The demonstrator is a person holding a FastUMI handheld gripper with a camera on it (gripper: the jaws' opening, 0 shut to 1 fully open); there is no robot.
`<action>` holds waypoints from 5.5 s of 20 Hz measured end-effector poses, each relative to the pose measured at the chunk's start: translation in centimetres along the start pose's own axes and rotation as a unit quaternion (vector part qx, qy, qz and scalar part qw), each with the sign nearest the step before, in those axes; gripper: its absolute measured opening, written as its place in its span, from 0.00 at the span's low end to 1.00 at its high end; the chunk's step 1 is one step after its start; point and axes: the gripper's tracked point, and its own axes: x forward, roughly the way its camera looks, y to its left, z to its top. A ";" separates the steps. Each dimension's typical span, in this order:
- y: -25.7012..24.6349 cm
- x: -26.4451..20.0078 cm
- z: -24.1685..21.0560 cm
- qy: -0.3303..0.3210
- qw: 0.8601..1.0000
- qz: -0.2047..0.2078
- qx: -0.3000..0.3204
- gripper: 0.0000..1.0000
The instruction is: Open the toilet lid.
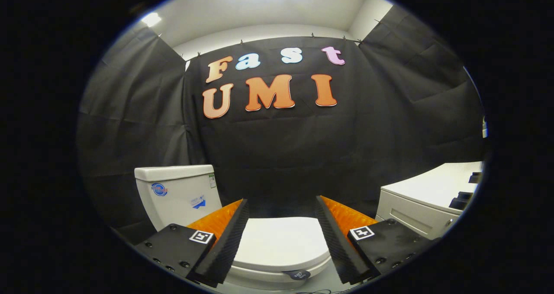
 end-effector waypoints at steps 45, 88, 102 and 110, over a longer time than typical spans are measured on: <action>-10.9 1.7 -26.5 0.297 0.803 -0.092 0.508 0.99; -8.2 0.8 -29.3 0.378 0.797 -0.088 0.462 0.08; -6.2 4.2 -20.4 0.281 0.911 -0.044 0.298 0.08; -5.0 4.9 -18.3 0.272 0.932 -0.053 0.234 0.08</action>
